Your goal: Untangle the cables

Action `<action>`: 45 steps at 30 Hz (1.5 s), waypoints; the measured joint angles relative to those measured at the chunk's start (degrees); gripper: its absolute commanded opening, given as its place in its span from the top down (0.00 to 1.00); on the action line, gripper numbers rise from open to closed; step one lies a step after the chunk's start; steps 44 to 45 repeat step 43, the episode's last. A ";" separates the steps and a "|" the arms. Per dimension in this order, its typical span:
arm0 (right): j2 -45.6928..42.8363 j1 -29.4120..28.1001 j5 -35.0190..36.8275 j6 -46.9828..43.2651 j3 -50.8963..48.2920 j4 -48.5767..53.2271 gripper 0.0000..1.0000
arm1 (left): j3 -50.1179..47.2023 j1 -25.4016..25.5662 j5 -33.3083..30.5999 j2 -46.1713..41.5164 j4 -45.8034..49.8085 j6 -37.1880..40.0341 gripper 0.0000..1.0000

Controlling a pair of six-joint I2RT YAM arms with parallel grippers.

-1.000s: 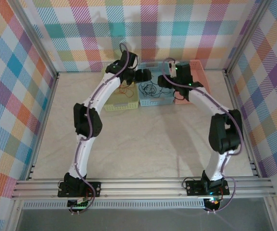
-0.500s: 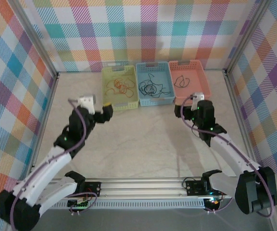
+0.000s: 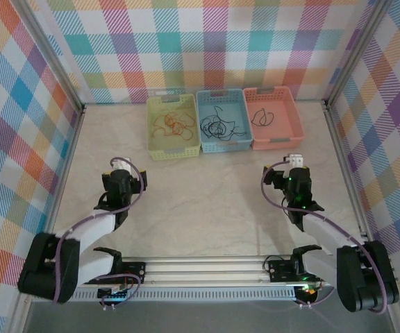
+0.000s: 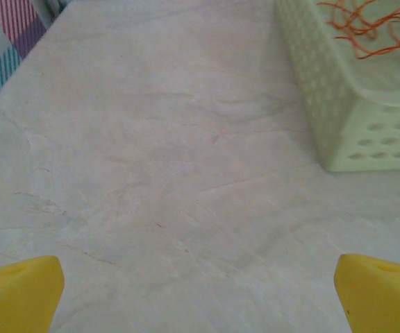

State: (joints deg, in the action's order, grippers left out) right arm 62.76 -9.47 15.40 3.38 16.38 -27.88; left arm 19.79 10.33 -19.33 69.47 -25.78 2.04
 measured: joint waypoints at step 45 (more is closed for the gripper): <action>25.57 8.02 -10.80 -1.33 6.14 -19.61 0.00 | 3.96 -5.99 14.43 19.85 -17.92 0.35 0.00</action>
